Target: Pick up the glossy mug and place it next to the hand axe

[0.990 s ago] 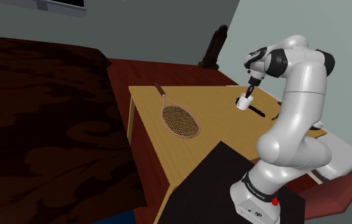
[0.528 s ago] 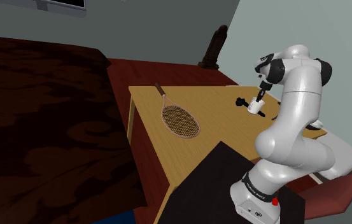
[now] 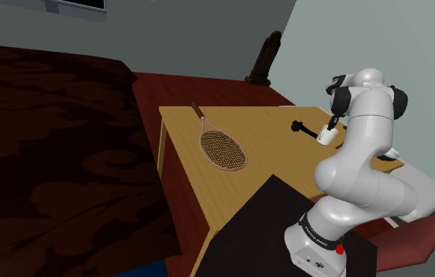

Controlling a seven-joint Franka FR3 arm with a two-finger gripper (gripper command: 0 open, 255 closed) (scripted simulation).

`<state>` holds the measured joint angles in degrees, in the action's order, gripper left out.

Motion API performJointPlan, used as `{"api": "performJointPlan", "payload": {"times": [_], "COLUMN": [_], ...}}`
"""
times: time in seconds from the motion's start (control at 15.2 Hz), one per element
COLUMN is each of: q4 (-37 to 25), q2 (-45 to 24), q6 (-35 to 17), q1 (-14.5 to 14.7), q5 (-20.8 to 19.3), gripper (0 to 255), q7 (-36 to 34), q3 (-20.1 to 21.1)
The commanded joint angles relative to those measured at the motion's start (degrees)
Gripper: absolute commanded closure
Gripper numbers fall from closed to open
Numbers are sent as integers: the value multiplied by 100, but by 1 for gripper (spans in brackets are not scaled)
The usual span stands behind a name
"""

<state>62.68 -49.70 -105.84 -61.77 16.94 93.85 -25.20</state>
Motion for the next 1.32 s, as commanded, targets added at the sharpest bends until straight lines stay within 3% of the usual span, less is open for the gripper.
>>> {"api": "performJointPlan", "payload": {"times": [0.0,1.25], "q4": [33,317], "q2": [-67,-711], "q6": [-100,-1010], "q1": [-15,-52], "q5": [20,198], "gripper": [255,255], "q7": [22,84], "q3": [16,176]}}
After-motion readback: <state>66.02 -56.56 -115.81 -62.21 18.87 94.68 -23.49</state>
